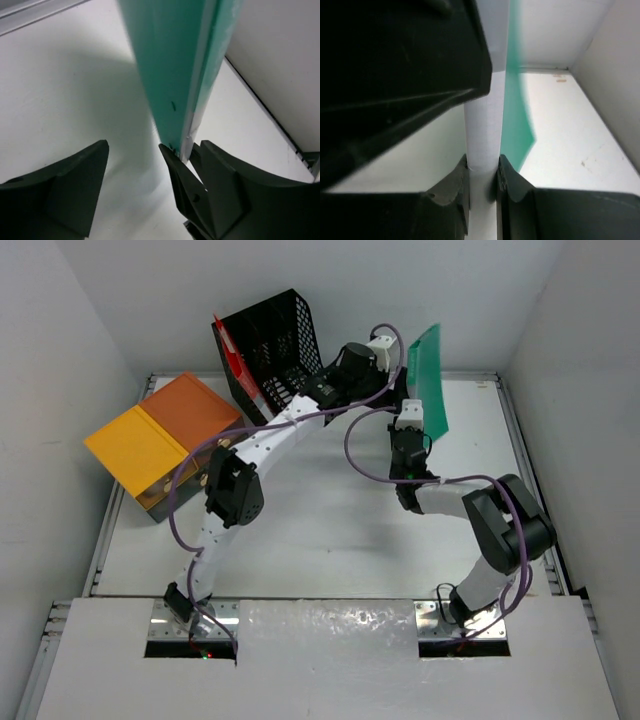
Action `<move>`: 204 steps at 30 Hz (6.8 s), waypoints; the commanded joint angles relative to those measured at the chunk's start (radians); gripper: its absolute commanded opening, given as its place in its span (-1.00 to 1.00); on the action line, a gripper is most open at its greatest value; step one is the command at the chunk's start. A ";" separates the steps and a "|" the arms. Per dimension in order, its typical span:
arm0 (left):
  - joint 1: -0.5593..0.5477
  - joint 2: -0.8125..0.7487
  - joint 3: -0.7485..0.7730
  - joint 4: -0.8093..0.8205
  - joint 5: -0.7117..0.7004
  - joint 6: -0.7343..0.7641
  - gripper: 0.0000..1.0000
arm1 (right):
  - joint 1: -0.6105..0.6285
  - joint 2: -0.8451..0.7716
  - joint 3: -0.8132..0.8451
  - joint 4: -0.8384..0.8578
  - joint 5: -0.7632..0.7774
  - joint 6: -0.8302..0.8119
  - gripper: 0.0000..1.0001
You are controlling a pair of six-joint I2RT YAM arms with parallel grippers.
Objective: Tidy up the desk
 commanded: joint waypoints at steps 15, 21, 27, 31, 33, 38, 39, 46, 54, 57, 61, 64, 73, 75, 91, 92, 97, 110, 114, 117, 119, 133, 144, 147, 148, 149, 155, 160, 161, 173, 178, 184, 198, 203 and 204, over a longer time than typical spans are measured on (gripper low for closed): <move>0.060 -0.123 0.233 0.068 0.152 0.027 0.98 | -0.053 -0.015 -0.184 0.093 -0.079 0.115 -1.00; 0.080 -0.155 0.249 0.072 0.212 -0.004 0.99 | -0.063 -0.036 -0.188 0.067 -0.122 0.108 -1.00; 0.188 -0.233 0.241 -0.030 0.097 0.109 0.99 | -0.089 -0.123 -0.153 0.004 -0.270 0.091 -1.00; 0.223 -0.359 0.128 -0.115 -0.055 0.302 0.99 | -0.118 -0.200 -0.102 -0.111 -0.389 0.086 -1.00; 0.226 -0.460 0.059 -0.138 -0.139 0.387 0.99 | -0.121 -0.248 -0.082 -0.133 -0.412 0.086 -1.00; 0.281 -0.597 -0.093 -0.138 -0.226 0.429 0.99 | -0.121 -0.354 -0.032 -0.154 -0.466 0.063 -1.00; 0.292 -0.617 -0.108 -0.139 -0.226 0.429 0.99 | -0.119 -0.366 -0.009 -0.192 -0.484 0.040 -1.00; 0.464 -0.810 -0.257 -0.162 -0.235 0.465 0.99 | -0.121 -0.384 0.255 -0.324 -0.709 0.009 -1.00; 0.814 -0.928 -0.476 -0.112 -0.060 0.429 1.00 | -0.119 -0.253 0.464 -0.259 -0.854 0.163 -1.00; 0.883 -0.945 -0.533 -0.104 -0.022 0.426 0.99 | -0.119 -0.196 0.517 -0.221 -0.858 0.210 -1.00; 0.968 -0.956 -0.563 -0.103 0.032 0.421 0.99 | -0.116 -0.098 0.591 -0.079 -0.890 0.314 -1.00; 1.002 -0.961 -0.573 -0.118 0.054 0.435 0.99 | -0.113 -0.017 0.669 0.019 -0.930 0.410 -1.00; 1.027 -0.964 -0.630 -0.127 0.055 0.501 0.99 | -0.072 0.243 0.918 0.111 -0.966 0.468 -1.00; 1.033 -0.947 -0.629 -0.127 0.055 0.504 0.99 | -0.064 0.290 0.988 0.110 -0.966 0.473 -1.00; 1.079 -0.881 -0.629 -0.099 0.116 0.512 0.99 | 0.022 0.614 1.290 0.079 -0.894 0.224 -1.00; 1.084 -0.878 -0.627 -0.099 0.119 0.512 0.99 | 0.023 0.625 1.286 0.090 -0.894 0.208 -1.00; 1.088 -0.863 -0.630 -0.081 0.133 0.513 0.99 | 0.029 0.676 1.217 0.240 -0.880 0.138 -1.00; 1.088 -0.809 -0.676 -0.072 0.152 0.568 0.99 | 0.029 0.883 1.278 0.442 -0.944 0.241 -1.00; 1.088 -0.791 -0.676 -0.075 0.166 0.573 0.99 | 0.032 0.929 1.268 0.464 -0.947 0.253 -1.00; 1.087 -0.772 -0.678 -0.075 0.173 0.573 0.99 | 0.040 0.933 1.223 0.469 -0.946 0.250 -1.00; 1.087 -0.758 -0.679 -0.073 0.179 0.571 0.99 | 0.051 0.930 1.197 0.461 -0.932 0.241 -1.00; 0.999 -0.728 -0.721 -0.078 0.190 0.617 0.98 | 0.135 0.831 1.110 0.260 -0.734 0.187 -0.13; 1.001 -0.732 -0.762 -0.058 0.189 0.673 0.99 | 0.134 0.912 1.571 -0.232 -0.621 0.108 0.12; 1.001 -0.738 -0.779 -0.050 0.189 0.686 0.99 | 0.135 0.929 1.570 -0.193 -0.596 0.079 0.06; 1.001 -0.738 -0.787 -0.047 0.189 0.689 0.99 | 0.135 0.929 1.579 -0.194 -0.595 0.074 0.03; 1.001 -0.738 -0.788 -0.043 0.187 0.692 0.99 | 0.135 0.933 1.590 -0.197 -0.599 0.077 -0.07; 1.004 -0.737 -0.810 -0.030 0.184 0.702 0.99 | 0.143 0.938 1.610 -0.159 -0.641 0.066 -0.97; 1.002 -0.743 -0.816 -0.029 0.193 0.705 0.99 | 0.149 0.900 1.564 -0.072 -0.653 0.060 -1.00; 1.002 -0.743 -0.816 -0.029 0.196 0.705 0.99 | 0.157 0.880 1.553 -0.024 -0.642 0.042 -1.00; 1.002 -0.743 -0.825 -0.024 0.199 0.711 0.99 | 0.215 0.918 1.622 0.215 -0.495 -0.099 -1.00; 1.002 -0.729 -0.826 -0.021 0.198 0.712 0.99 | 0.215 0.975 1.692 0.202 -0.498 -0.112 -1.00; 1.004 -0.728 -0.851 -0.011 0.193 0.722 0.99 | 0.204 1.064 1.723 0.193 -0.527 -0.119 -1.00; 1.009 -0.671 -0.793 -0.040 0.199 0.716 0.99 | 0.201 1.091 1.509 0.325 -0.518 -0.081 -1.00; 1.009 -0.686 -0.796 -0.043 0.199 0.717 0.99 | 0.200 1.006 1.384 0.340 -0.461 -0.090 -0.80; 1.009 -0.698 -0.805 -0.040 0.198 0.716 0.99 | 0.200 0.998 1.360 0.335 -0.461 -0.086 -0.23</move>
